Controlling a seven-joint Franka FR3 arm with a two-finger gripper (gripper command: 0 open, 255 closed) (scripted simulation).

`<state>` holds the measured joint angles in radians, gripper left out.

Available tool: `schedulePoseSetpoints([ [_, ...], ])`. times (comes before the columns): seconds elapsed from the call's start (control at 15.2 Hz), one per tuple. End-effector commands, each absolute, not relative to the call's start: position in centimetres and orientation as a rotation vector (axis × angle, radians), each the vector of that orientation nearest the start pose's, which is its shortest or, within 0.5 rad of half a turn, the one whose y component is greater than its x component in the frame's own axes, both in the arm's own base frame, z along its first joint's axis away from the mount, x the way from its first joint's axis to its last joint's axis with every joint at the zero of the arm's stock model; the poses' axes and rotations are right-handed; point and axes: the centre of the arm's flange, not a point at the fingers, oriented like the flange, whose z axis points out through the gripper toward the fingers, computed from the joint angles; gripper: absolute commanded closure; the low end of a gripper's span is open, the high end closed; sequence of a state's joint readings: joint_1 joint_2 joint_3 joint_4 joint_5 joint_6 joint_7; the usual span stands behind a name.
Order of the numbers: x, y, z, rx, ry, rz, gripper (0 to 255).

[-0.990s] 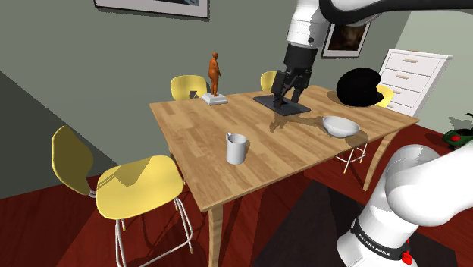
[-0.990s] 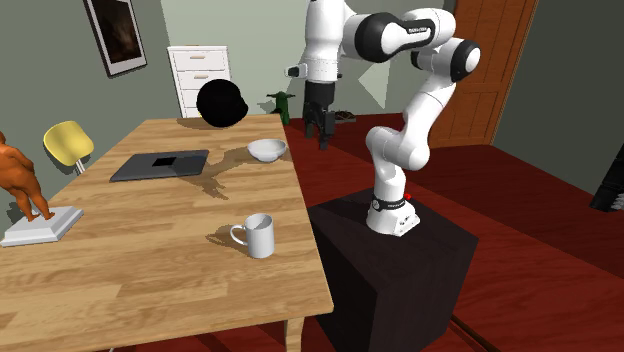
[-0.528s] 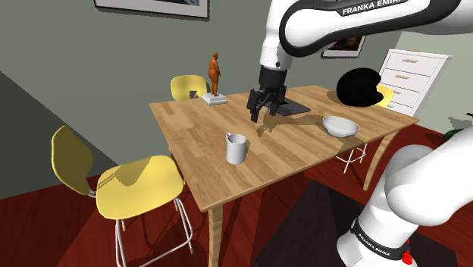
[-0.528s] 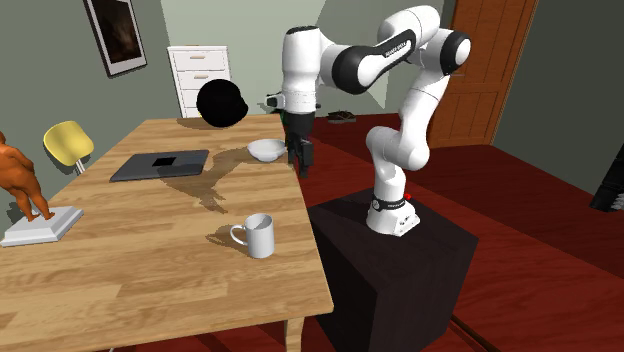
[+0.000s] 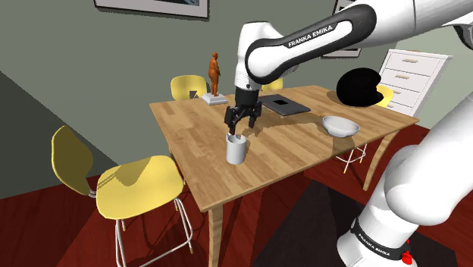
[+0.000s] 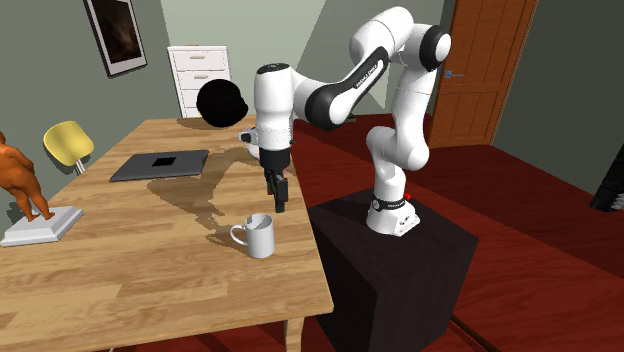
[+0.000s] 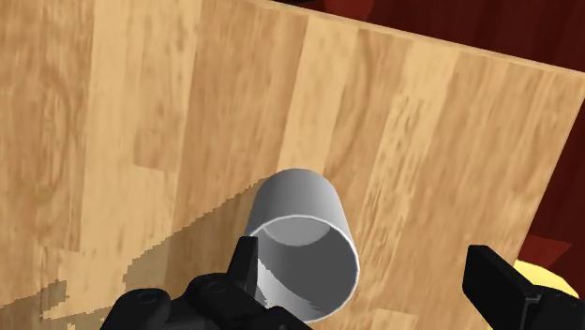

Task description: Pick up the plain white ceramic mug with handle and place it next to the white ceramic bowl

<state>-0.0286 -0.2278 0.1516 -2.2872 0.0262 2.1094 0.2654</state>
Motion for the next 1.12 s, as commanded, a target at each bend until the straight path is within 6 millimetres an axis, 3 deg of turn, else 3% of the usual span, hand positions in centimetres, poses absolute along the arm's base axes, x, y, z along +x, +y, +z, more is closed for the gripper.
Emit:
schedulePoseSetpoints([
  [0.0,49.3,6.3,42.5,-3.132,0.259,-0.072,0],
  [0.26,52.6,6.7,39.0,-3.132,0.276,-0.062,0],
  [0.73,52.8,6.7,35.4,-3.132,0.276,-0.062,0],
  [1.06,52.8,6.7,35.0,-3.132,0.276,-0.062,0],
])
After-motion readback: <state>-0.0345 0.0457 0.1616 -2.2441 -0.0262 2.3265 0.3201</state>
